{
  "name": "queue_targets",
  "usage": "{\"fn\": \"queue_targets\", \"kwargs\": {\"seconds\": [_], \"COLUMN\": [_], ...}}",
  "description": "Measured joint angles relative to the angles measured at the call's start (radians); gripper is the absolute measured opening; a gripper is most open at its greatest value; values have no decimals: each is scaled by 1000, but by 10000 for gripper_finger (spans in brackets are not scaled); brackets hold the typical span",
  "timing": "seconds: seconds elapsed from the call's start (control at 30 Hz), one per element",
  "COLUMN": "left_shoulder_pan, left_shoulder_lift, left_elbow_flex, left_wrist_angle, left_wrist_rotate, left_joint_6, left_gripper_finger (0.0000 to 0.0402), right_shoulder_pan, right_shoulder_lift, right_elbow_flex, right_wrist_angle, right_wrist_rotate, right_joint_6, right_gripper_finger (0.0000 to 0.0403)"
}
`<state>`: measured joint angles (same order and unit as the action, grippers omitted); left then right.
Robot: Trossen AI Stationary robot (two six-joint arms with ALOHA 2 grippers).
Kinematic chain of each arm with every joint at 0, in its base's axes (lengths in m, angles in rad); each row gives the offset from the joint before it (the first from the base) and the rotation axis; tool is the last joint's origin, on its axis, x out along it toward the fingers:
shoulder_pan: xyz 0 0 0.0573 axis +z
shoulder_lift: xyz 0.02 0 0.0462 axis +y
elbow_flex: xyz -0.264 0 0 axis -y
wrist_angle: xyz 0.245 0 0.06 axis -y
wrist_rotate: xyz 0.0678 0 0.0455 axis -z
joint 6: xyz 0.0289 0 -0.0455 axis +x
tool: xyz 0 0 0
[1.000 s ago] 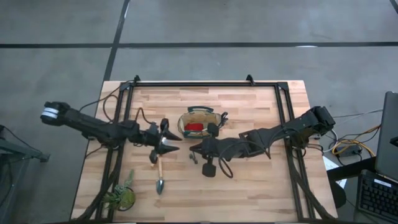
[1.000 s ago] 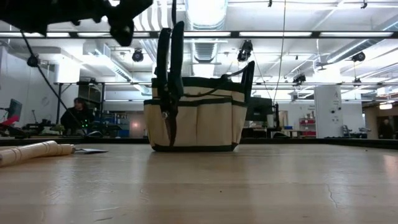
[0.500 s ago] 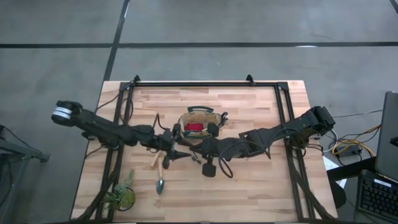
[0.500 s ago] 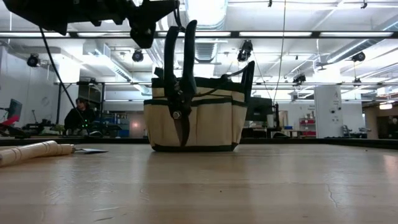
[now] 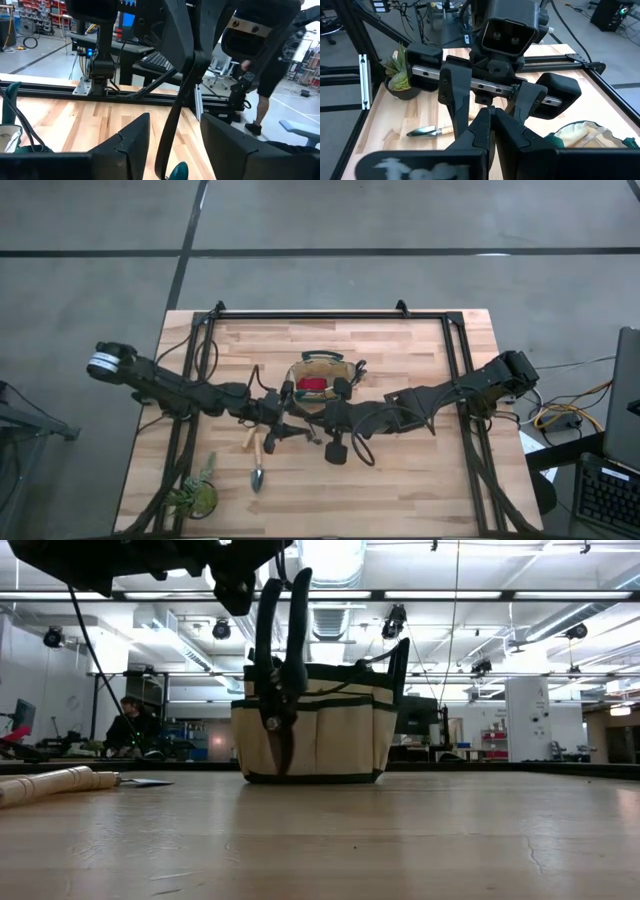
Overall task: Pick & Place Garden tools in Gardening bag
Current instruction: Put the green shear scissors into the light brown gardening bag
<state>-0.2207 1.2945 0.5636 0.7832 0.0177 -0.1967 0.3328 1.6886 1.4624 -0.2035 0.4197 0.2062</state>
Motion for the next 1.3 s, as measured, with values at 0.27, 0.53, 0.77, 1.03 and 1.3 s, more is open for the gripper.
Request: {"fn": "queue_targets", "kwargs": {"seconds": [0.27,0.53,0.77,1.03,1.3], "left_shoulder_pan": [0,0,-3,-48,-112], "left_shoulder_lift": [0,0,-15,-119,-301], "left_elbow_flex": [0,0,0,-4,-5], "left_wrist_angle": [11,10,5,-175,-337], "left_wrist_rotate": [0,-4,-28,-185,-375], "left_joint_6": [-2,-11,-82,-89,-53], "left_gripper_finger": [59,14,3,3,3], "right_shoulder_pan": [0,1,23,75,134], "right_shoulder_lift": [0,0,-5,-19,-19], "right_elbow_flex": [0,-2,-2,-2,-8], "right_wrist_angle": [0,0,-3,-64,-116], "right_wrist_rotate": [0,-1,-1,-1,-1], "right_joint_6": [3,0,2,10,30], "right_gripper_finger": [8,8,17,62,88]}}
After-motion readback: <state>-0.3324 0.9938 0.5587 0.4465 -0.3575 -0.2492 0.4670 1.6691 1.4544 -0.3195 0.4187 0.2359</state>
